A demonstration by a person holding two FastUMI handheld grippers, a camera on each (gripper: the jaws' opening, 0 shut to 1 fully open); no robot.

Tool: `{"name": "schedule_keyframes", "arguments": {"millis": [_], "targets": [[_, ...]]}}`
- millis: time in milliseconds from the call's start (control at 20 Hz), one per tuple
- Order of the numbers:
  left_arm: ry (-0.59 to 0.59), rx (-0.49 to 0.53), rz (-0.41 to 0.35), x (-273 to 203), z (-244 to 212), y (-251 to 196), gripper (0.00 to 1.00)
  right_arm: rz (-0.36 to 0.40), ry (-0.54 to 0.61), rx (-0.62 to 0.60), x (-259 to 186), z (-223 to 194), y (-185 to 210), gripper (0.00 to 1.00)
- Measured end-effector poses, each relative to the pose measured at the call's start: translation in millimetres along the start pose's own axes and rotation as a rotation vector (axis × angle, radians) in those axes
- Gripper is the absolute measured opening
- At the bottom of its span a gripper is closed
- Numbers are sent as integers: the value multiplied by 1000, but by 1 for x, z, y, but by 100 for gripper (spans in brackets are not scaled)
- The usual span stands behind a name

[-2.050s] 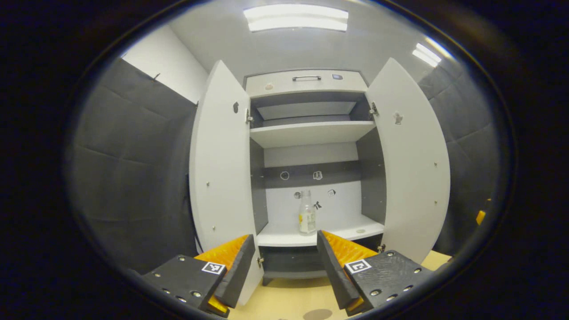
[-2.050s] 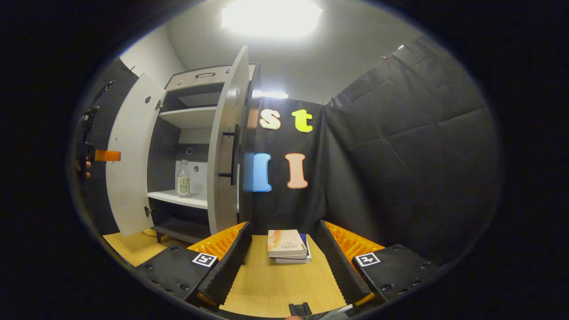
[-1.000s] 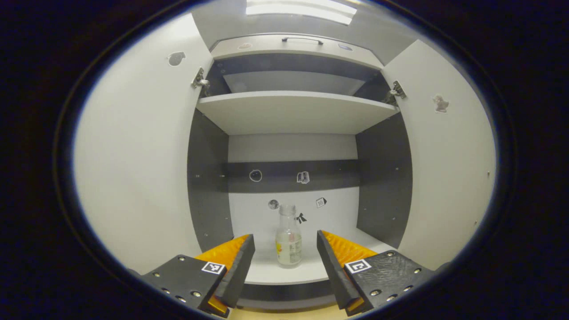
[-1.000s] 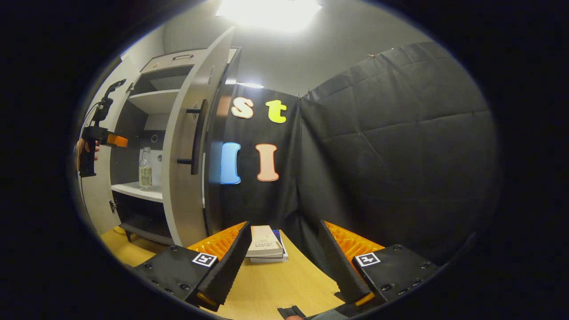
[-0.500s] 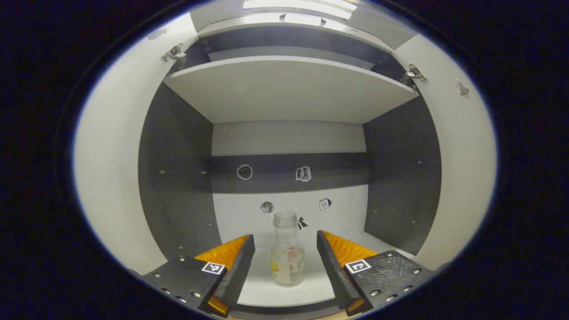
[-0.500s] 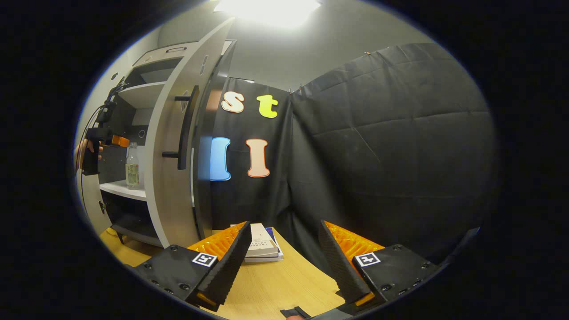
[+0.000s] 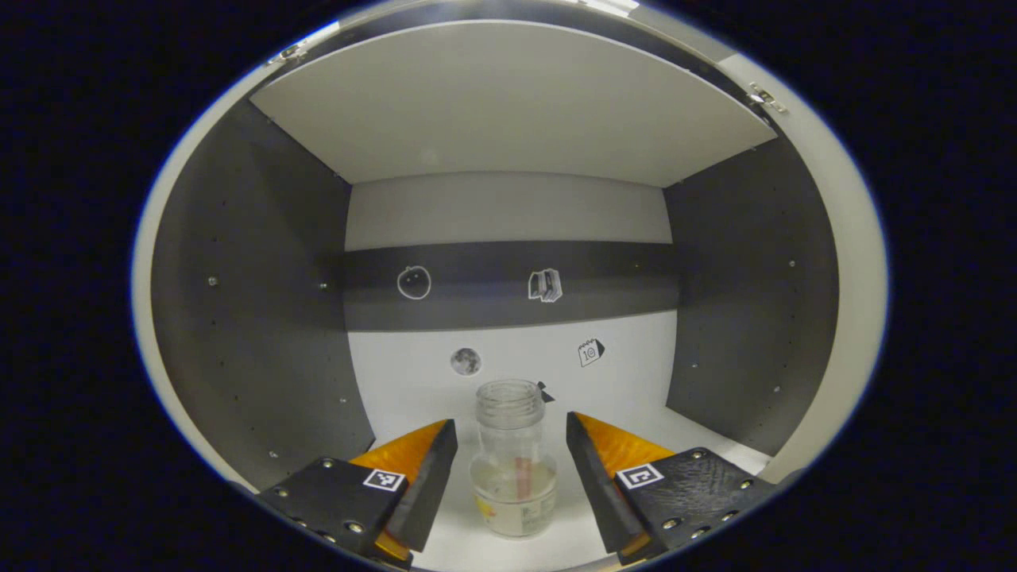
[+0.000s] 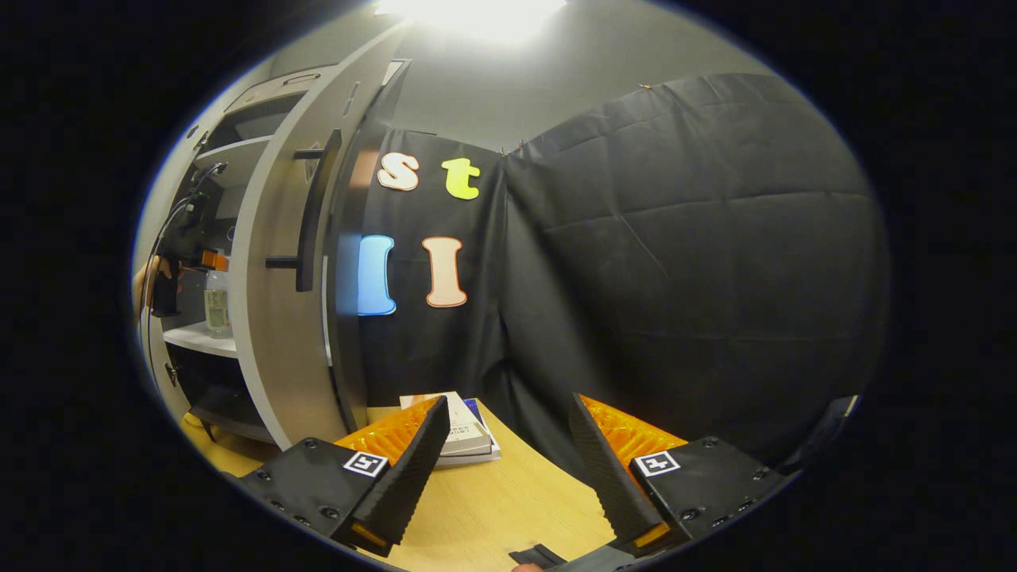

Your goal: Grasp the bottle in the cabinet with the left hand and place it on the coaster, then close the right door with the right hand and the left door with the left hand.

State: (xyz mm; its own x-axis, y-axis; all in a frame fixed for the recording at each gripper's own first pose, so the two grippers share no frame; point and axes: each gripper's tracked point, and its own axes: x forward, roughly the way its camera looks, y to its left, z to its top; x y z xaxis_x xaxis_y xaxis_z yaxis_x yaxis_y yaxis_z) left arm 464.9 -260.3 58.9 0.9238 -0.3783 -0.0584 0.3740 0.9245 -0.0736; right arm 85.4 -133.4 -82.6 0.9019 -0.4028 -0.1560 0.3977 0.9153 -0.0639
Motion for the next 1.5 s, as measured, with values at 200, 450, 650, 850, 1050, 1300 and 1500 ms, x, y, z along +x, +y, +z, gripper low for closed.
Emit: {"name": "schedule_keyframes", "arguments": {"millis": [200, 450, 650, 850, 1050, 1300, 1500], "targets": [[10, 7, -12, 8, -5, -1, 58, 41, 1, 2, 0, 0, 13, 97], [29, -12, -39, -2, -4, -3, 43, 87, 3, -2, -5, -2, 20, 97], [11, -20, -36, -31, 3, -4, 42, 118, -7, -10, -14, 0, 18, 96], [-15, -24, -34, -60, 13, -6, 42, 154, -11, 0, -27, -1, 14, 96], [-34, -13, -26, -96, 20, -13, 43, 182, -10, -1, -40, -3, 7, 94], [-53, -23, -15, -139, 22, -21, 43, 217, -6, 1, -55, -7, -3, 94], [-63, -15, -4, -171, 14, -26, 43, 239, -1, 0, -67, -10, -12, 94]]}}
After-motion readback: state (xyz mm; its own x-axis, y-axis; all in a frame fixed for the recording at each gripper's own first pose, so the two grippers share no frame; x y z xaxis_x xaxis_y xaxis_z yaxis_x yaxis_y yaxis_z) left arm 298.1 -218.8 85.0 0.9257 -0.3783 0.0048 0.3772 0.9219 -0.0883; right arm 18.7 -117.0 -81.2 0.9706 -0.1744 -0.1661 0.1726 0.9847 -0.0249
